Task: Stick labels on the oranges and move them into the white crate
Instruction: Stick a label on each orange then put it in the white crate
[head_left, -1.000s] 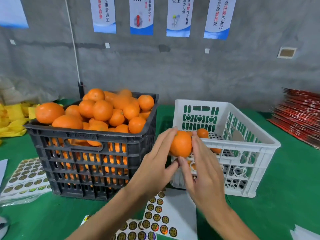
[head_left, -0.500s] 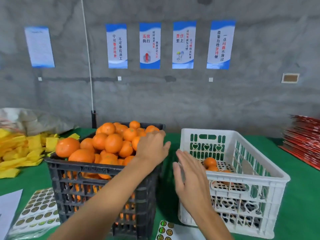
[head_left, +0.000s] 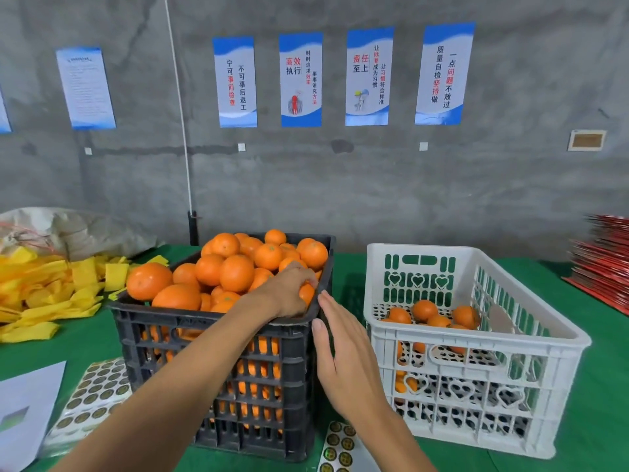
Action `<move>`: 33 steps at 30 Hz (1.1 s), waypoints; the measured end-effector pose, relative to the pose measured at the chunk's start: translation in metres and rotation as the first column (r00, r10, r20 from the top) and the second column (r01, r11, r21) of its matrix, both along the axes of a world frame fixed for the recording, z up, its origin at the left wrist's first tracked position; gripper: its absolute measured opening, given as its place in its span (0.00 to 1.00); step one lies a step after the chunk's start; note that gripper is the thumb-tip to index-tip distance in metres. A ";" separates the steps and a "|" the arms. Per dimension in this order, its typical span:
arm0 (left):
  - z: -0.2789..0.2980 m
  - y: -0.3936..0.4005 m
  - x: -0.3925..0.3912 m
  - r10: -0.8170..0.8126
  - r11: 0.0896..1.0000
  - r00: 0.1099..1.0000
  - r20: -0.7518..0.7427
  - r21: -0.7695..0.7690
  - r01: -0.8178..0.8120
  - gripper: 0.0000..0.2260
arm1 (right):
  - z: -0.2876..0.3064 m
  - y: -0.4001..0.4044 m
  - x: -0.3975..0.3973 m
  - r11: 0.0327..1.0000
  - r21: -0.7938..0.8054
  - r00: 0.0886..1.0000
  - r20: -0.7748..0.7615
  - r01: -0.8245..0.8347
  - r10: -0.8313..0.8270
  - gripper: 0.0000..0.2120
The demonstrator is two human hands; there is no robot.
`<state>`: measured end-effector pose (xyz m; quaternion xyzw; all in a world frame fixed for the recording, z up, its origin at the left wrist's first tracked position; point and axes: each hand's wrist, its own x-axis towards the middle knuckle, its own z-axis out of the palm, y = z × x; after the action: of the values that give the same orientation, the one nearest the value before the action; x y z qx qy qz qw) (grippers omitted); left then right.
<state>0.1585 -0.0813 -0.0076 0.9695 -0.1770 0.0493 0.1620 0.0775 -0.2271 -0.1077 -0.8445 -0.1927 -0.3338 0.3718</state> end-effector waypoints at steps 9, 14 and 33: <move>-0.010 -0.013 -0.079 -0.058 0.804 0.723 0.689 -0.397 0.442 0.27 | 0.025 -0.003 -0.022 0.902 0.391 0.980 -0.008 -0.182 0.201 0.28; -0.091 -0.033 -0.119 -0.211 0.846 0.784 0.584 -0.293 0.446 0.30 | -0.010 -0.018 -0.048 0.915 0.383 0.992 0.033 -0.129 0.126 0.27; -0.253 -0.014 -0.105 -0.165 0.868 0.986 0.020 -0.472 0.155 0.36 | -0.153 -0.108 -0.067 0.846 -0.429 0.858 -0.511 -0.316 0.061 0.35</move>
<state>0.0538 -0.0958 -0.2607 0.8834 -0.2374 0.0673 0.3984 0.0100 -0.3353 -0.2604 -0.9430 -0.2589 -0.0141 0.2086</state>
